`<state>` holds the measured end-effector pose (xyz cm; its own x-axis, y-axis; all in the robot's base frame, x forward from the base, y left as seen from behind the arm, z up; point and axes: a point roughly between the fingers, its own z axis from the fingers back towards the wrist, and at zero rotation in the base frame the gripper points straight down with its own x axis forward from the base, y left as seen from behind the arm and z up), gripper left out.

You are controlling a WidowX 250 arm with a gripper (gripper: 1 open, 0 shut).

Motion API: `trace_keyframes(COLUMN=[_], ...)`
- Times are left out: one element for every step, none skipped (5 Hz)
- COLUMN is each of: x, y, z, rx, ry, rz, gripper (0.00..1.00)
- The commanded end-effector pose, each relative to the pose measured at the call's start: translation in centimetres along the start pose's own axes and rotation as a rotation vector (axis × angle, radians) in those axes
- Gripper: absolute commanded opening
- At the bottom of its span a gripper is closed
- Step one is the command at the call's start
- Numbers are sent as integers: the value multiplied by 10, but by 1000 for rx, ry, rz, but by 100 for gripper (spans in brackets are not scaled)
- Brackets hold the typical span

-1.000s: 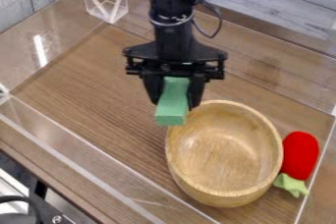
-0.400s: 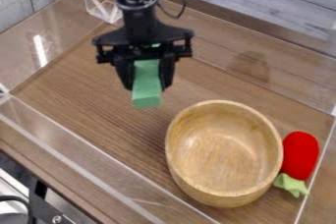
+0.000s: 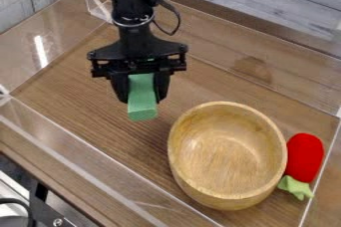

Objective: Remove the green block from the brown bowl and put it on the table

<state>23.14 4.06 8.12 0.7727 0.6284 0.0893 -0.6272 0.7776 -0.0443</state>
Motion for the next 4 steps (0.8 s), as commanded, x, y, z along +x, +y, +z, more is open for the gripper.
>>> trace_keyframes(x=[6, 7, 8, 12], y=[-3, -5, -6, -1], z=[13, 7, 1, 13], rx=[-7, -3, 0, 3], ry=[-25, -15, -6, 3], rz=[-18, -57, -90, -109], gripper=[0, 0, 0, 0])
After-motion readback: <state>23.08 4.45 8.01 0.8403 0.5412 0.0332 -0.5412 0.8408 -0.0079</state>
